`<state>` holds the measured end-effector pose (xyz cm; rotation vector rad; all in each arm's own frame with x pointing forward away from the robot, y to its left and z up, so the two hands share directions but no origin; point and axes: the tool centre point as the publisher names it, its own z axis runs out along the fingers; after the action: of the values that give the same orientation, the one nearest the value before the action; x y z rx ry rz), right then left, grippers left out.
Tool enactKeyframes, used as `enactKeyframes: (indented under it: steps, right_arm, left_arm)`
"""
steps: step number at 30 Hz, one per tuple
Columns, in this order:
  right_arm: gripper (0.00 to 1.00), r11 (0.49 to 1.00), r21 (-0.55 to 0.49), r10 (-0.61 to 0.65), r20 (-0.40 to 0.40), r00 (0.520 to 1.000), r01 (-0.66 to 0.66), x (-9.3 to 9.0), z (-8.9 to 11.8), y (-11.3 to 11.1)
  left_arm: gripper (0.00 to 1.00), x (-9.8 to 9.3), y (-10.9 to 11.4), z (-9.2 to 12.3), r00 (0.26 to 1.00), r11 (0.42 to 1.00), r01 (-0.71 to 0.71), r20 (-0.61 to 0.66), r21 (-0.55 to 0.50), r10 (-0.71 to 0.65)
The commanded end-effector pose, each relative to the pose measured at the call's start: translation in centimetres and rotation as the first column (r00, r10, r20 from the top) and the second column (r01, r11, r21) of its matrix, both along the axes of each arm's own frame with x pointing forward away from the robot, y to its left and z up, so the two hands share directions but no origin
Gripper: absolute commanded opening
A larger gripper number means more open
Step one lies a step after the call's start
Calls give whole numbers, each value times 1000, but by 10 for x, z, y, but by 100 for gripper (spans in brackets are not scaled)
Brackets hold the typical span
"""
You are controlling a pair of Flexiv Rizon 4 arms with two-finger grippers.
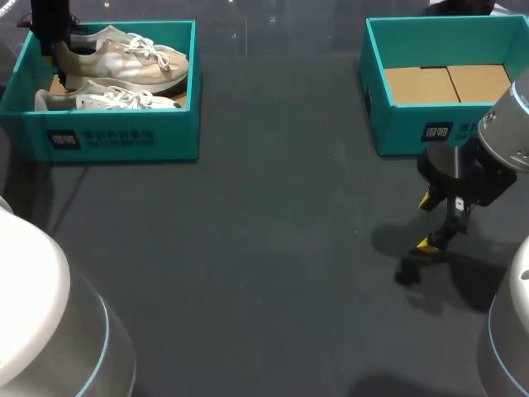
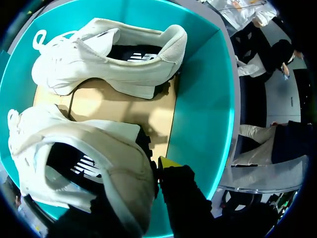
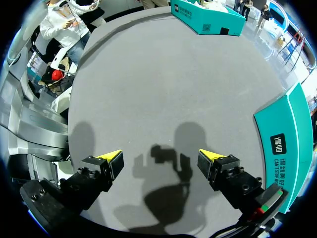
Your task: Take the shoe out of the shoebox, open the shoe tongue, remove and reinsert the insole, then place the shoe into the shoebox
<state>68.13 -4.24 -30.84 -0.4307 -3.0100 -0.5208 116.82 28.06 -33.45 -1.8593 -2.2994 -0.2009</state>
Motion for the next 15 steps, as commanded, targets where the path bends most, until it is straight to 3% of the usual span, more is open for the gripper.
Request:
enactKeyframes:
  steps: [1, 15]
  right_arm:
    - [100, 1000, -2, -1, 2, 1000, 1, -1, 0, 0]
    - [100, 1000, -2, -1, 2, 1000, 1, -1, 0, 0]
  left_arm:
    - [0, 6, 0, -11, 1000, 1000, 4, -15, 1, -4]
    - [0, 11, -4, -27, 1000, 1000, 10, -25, -20, -10]
